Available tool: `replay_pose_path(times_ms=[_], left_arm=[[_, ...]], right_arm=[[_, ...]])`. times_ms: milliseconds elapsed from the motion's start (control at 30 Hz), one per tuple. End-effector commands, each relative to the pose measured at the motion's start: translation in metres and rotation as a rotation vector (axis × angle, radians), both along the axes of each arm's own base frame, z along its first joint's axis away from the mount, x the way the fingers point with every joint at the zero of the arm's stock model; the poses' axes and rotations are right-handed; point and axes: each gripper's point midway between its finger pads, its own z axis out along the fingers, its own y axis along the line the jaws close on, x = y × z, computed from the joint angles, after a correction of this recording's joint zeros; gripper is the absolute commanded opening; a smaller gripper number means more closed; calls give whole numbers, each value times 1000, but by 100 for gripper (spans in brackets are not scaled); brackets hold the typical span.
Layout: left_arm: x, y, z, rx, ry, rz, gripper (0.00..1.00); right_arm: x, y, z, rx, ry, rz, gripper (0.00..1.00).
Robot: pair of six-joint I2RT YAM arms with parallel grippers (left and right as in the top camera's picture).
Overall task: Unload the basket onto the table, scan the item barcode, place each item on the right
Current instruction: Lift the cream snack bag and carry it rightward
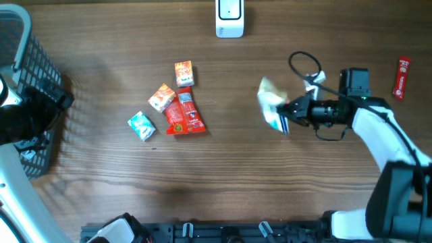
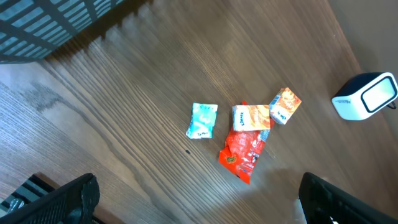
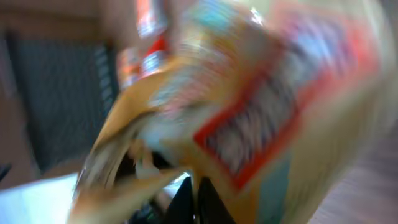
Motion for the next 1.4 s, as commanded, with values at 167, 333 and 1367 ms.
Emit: replay_pose_path(times_ms=[167, 333, 1367], left_arm=[[0, 2, 0, 6, -2, 1, 100], [0, 2, 0, 6, -2, 0, 100], [0, 2, 0, 6, -2, 0, 100]], right_arm=[[29, -97, -22, -370, 63, -254, 4], [42, -90, 16, -380, -11, -238, 4], [-9, 132, 121, -34, -198, 294, 4]])
